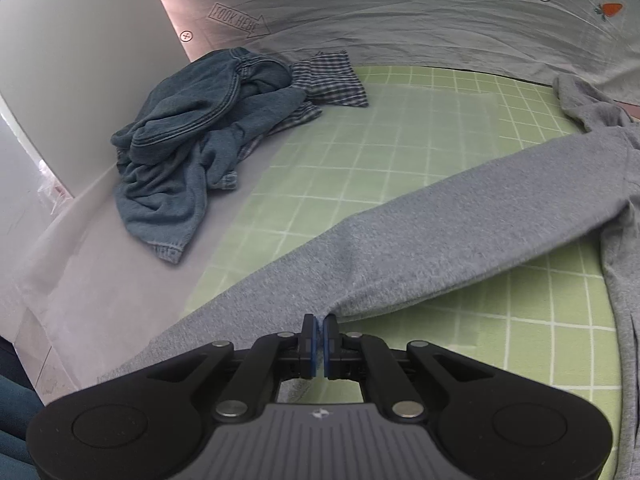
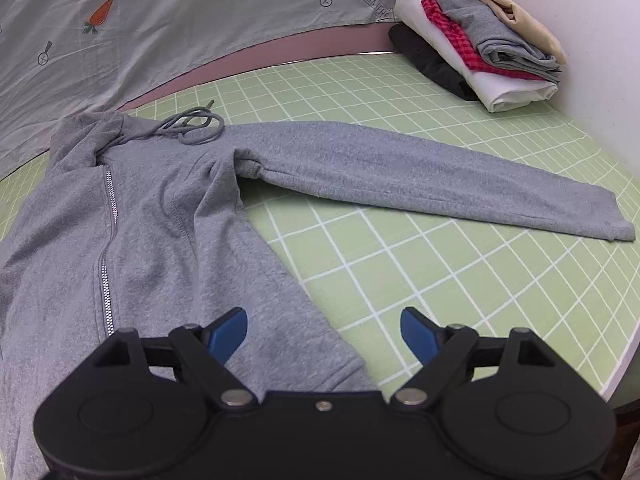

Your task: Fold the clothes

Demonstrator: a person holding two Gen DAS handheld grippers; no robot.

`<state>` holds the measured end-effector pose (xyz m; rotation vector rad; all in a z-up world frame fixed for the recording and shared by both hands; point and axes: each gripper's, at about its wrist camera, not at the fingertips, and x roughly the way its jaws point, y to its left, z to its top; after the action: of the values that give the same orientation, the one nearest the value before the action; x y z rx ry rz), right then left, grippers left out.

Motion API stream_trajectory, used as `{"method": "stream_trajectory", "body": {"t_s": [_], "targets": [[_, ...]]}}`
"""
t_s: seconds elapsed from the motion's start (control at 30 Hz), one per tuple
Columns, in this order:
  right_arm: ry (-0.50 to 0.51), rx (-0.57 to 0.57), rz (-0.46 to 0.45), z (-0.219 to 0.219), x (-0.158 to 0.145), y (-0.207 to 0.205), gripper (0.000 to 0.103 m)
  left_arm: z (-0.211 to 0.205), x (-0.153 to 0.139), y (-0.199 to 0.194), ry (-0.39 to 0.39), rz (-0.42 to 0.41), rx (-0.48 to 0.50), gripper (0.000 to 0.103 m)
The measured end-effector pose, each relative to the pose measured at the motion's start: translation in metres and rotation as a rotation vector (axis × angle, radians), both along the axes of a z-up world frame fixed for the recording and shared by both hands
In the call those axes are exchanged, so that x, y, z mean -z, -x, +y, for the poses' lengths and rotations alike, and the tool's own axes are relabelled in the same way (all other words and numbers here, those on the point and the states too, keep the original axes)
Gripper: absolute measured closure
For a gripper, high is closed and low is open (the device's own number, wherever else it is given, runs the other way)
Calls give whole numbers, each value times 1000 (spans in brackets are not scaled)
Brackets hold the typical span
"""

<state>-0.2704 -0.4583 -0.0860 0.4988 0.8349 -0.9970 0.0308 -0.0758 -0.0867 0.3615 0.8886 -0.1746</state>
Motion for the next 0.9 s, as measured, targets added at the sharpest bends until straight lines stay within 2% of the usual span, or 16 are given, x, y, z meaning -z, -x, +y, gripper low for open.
{"method": "stream_trajectory", "body": {"t_s": [0.13, 0.23, 0.33, 0.4, 0.47, 0.53, 0.6, 0.63, 0.67, 0.7, 0.73, 0.8, 0.87, 0.9], "targets": [[0, -28, -1, 1, 0, 1, 19, 3, -7, 11, 67, 32, -37, 81], [0, -38, -1, 2, 1, 6, 19, -6, -12, 29, 147, 79, -29, 71], [-24, -39, -8, -2, 5, 15, 19, -23, -11, 50, 257, 162, 10, 53], [-48, -44, -15, -4, 11, 21, 20, -37, -9, 66, 321, 219, 56, 48], [-89, -60, -40, -7, 16, 26, 23, -56, -4, 84, 349, 266, 120, 44], [-129, -76, -65, -11, 22, 31, 28, -74, 2, 103, 358, 306, 187, 44], [-173, -94, -96, -14, 28, 36, 56, -91, 10, 121, 339, 337, 245, 44], [-193, -107, -118, -15, 29, 38, 58, -98, 14, 130, 326, 351, 268, 44], [-193, -117, -129, -14, 29, 40, 65, -104, 18, 135, 323, 367, 277, 44], [-196, -129, -140, -13, 29, 41, 75, -108, 22, 138, 325, 383, 281, 44], [-202, -143, -147, -12, 29, 43, 80, -113, 26, 141, 327, 399, 285, 45], [-206, -161, -147, -10, 28, 47, 89, -118, 27, 146, 294, 389, 315, 54], [-211, -180, -147, -7, 27, 52, 90, -118, 26, 149, 282, 393, 339, 82], [-217, -184, -150, -6, 27, 55, 91, -116, 26, 149, 286, 407, 337, 84]]}}
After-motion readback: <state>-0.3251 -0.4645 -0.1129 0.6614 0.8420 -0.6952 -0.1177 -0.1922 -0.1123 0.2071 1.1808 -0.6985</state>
